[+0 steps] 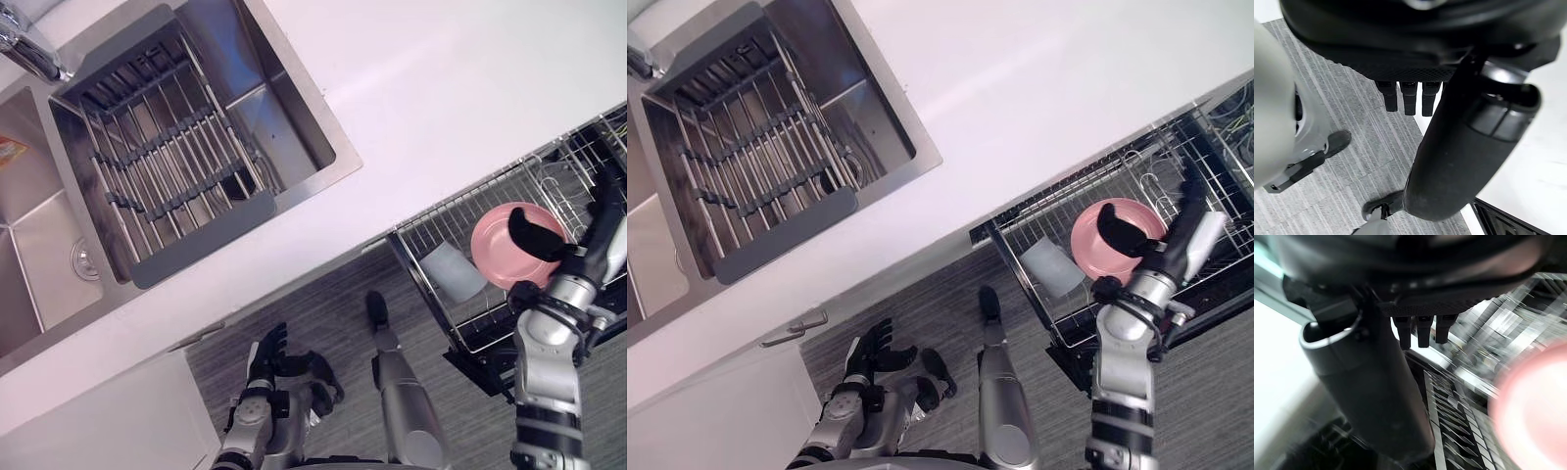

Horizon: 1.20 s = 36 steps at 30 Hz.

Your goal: Walk over to the sink, pick up the cup, carry it to the dishwasher, place the cup inside the dishwasher, then close the dishwasher door

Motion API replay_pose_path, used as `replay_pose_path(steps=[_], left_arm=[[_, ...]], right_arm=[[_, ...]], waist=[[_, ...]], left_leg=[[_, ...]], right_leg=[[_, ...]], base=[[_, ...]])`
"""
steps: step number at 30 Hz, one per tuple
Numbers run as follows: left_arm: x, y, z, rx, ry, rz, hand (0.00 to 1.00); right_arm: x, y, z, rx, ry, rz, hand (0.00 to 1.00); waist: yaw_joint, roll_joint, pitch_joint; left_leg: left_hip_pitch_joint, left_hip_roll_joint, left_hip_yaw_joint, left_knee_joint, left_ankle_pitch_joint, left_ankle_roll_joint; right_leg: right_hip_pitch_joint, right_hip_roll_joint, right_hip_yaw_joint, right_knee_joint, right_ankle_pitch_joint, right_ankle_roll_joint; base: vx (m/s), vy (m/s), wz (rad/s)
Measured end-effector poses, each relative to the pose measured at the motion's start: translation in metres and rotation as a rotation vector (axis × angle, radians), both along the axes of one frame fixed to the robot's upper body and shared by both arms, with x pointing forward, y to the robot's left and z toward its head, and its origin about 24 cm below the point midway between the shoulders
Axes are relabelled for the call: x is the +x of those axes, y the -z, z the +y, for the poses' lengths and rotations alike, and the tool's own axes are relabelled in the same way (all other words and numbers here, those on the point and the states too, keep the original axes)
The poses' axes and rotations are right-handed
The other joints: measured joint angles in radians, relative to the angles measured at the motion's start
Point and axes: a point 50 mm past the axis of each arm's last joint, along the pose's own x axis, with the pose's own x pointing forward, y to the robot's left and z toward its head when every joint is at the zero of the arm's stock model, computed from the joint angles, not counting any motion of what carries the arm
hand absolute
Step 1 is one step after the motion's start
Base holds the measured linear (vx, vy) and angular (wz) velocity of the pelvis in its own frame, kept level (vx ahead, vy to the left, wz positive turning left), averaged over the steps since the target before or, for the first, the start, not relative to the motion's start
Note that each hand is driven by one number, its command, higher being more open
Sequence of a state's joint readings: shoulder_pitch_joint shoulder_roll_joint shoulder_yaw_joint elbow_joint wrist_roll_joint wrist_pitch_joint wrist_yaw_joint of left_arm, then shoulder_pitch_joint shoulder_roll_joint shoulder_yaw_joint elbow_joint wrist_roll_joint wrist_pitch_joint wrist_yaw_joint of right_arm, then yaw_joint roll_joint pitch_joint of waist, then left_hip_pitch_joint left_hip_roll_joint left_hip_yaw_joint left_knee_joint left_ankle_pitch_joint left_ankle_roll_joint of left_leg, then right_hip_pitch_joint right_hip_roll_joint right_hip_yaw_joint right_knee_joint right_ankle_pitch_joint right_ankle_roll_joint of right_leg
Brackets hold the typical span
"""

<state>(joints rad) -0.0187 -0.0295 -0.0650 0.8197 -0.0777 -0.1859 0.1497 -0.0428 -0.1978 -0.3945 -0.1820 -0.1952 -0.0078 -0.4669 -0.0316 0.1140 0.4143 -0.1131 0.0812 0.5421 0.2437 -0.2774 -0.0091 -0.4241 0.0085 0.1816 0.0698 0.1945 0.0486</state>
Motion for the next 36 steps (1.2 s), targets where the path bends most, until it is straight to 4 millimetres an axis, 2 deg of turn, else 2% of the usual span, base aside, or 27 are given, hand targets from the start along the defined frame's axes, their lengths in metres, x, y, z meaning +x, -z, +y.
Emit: replay_pose_path(steps=[2,6,8,10,11,12,14,17,18,21,23,24,25,26,30,33,35,36], left_arm=[[-0.006,0.004,0.007,0.001,-0.031,0.024,0.9],[-0.018,0.01,0.017,0.002,-0.085,0.062,0.9],[-0.026,0.013,0.023,0.004,-0.111,0.088,0.9],[-0.029,0.015,0.026,0.004,-0.118,0.102,0.9],[-0.034,0.017,0.028,0.0,-0.121,0.119,0.9],[-0.035,0.018,0.029,0.0,-0.124,0.123,0.9],[-0.039,0.02,0.03,0.005,-0.119,0.14,0.9],[-0.043,0.022,0.031,-0.003,-0.124,0.151,0.9],[-0.044,0.022,0.031,-0.004,-0.127,0.153,0.9],[-0.044,0.022,0.032,-0.003,-0.133,0.151,0.9],[-0.042,0.021,0.031,-0.006,-0.131,0.146,0.9],[-0.038,0.02,0.031,-0.008,-0.126,0.135,0.9],[-0.035,0.018,0.03,-0.01,-0.123,0.125,0.9],[-0.032,0.017,0.029,-0.01,-0.12,0.117,0.9],[-0.03,0.016,0.033,-0.008,-0.13,0.106,0.9],[-0.021,0.011,0.031,-0.008,-0.116,0.072,0.9],[-0.012,0.006,0.028,-0.011,-0.106,0.037,0.9],[-0.011,0.005,0.028,-0.014,-0.107,0.028,0.9]], right_arm=[[-0.018,0.009,0.005,0.007,0.017,0.019,0.9],[-0.058,0.043,0.004,0.062,0.101,0.141,0.9],[-0.087,0.074,-0.001,0.191,0.178,0.217,0.9],[-0.103,0.094,-0.006,0.281,0.217,0.27,0.9],[-0.126,0.124,-0.013,0.421,0.271,0.342,0.9],[-0.132,0.135,-0.015,0.472,0.29,0.364,0.9],[-0.156,0.171,-0.015,0.676,0.35,0.419,0.9],[-0.169,0.2,-0.006,0.857,0.357,0.447,0.9],[-0.169,0.203,-0.004,0.879,0.354,0.447,0.9],[-0.147,0.21,0.003,0.955,0.293,0.412,0.9],[-0.119,0.207,0.005,0.973,0.212,0.374,0.9],[-0.097,0.199,0.006,0.971,0.142,0.337,0.9],[-0.085,0.195,0.002,0.965,0.119,0.321,0.9],[-0.082,0.194,0.001,0.957,0.108,0.323,0.9],[-0.038,0.17,0.009,0.922,-0.032,0.253,0.9],[0.004,0.145,0.029,0.855,-0.207,0.232,0.9],[0.041,0.116,0.038,0.801,-0.307,0.174,0.9],[0.05,0.107,0.04,0.787,-0.33,0.16,0.9]], waist=[[-0.016,-0.017,-0.01],[-0.023,-0.052,-0.046],[-0.039,-0.072,-0.065],[-0.043,-0.084,-0.076],[-0.05,-0.094,-0.103],[-0.052,-0.097,-0.109],[-0.057,-0.099,-0.126],[-0.06,-0.093,-0.13],[-0.061,-0.092,-0.13],[-0.06,-0.091,-0.13],[-0.051,-0.089,-0.126],[-0.037,-0.084,-0.117],[-0.022,-0.078,-0.113],[-0.014,-0.073,-0.109],[0.001,-0.062,-0.094],[0.023,-0.044,-0.085],[0.053,-0.022,-0.074],[0.055,-0.015,-0.07]], left_leg=[[0.026,0.004,0.002,-0.009,0.0,-0.001],[0.062,0.008,0.022,-0.02,-0.002,-0.003],[0.1,0.012,0.03,-0.024,-0.003,-0.005],[0.12,0.013,0.034,-0.024,-0.004,-0.006],[0.133,0.015,0.033,-0.025,-0.009,-0.009],[0.137,0.015,0.034,-0.025,-0.01,-0.009],[0.142,0.016,0.034,-0.015,-0.02,-0.009],[0.126,0.016,0.042,0.001,-0.027,-0.006],[0.12,0.016,0.042,0.006,-0.028,-0.005],[0.074,0.016,0.031,0.03,-0.027,-0.006],[0.05,0.018,0.02,0.043,-0.027,-0.006],[0.04,0.018,0.012,0.05,-0.027,-0.006],[0.026,0.017,0.001,0.055,-0.026,-0.005],[0.017,0.017,-0.006,0.057,-0.025,-0.004],[-0.023,0.007,-0.032,0.049,-0.012,-0.003],[-0.034,0.002,-0.069,0.028,0.014,-0.005],[-0.043,0.002,-0.094,0.008,0.037,-0.009],[-0.044,0.001,-0.1,0.002,0.044,-0.01]], right_leg=[[0.024,0.005,-0.001,-0.009,0.0,0.0],[0.049,0.019,0.009,-0.014,-0.001,-0.001],[0.079,0.025,0.009,-0.009,-0.011,-0.003],[0.089,0.029,0.009,0.012,-0.03,-0.003],[0.089,0.031,0.002,0.038,-0.059,-0.002],[0.089,0.031,0.001,0.047,-0.067,-0.006],[0.085,0.029,-0.007,0.079,-0.084,-0.008],[0.058,0.018,-0.028,0.115,-0.089,-0.013],[0.047,0.015,-0.032,0.126,-0.092,-0.016],[0.005,0.008,-0.042,0.144,-0.095,-0.02],[-0.012,0.002,-0.052,0.145,-0.094,-0.02],[-0.017,-0.002,-0.059,0.15,-0.094,-0.02],[-0.025,-0.008,-0.068,0.153,-0.094,-0.02],[-0.029,-0.012,-0.074,0.154,-0.094,-0.02],[-0.058,-0.039,-0.117,0.15,-0.089,-0.024],[-0.059,-0.053,-0.152,0.141,-0.076,-0.023],[-0.059,-0.058,-0.178,0.127,-0.066,-0.035],[-0.059,-0.059,-0.185,0.124,-0.063,-0.038]], base=[[0.08,-0.009,-0.06],[0.08,-0.002,-0.15],[0.09,-0.004,-0.1],[0.02,-0.005,-0.04],[0.0,0.0,0.0],[-0.01,-0.02,0.04],[-0.02,-0.011,-0.01],[-0.04,-0.02,-0.09],[0.0,0.0,0.0],[-0.01,-0.047,0.1],[-0.01,-0.049,0.16],[-0.03,-0.045,0.24],[-0.03,-0.034,0.26],[-0.04,-0.036,0.33],[-0.02,-0.028,0.2],[0.02,-0.051,0.36],[0.05,-0.076,0.35],[0.04,-0.083,0.33]])
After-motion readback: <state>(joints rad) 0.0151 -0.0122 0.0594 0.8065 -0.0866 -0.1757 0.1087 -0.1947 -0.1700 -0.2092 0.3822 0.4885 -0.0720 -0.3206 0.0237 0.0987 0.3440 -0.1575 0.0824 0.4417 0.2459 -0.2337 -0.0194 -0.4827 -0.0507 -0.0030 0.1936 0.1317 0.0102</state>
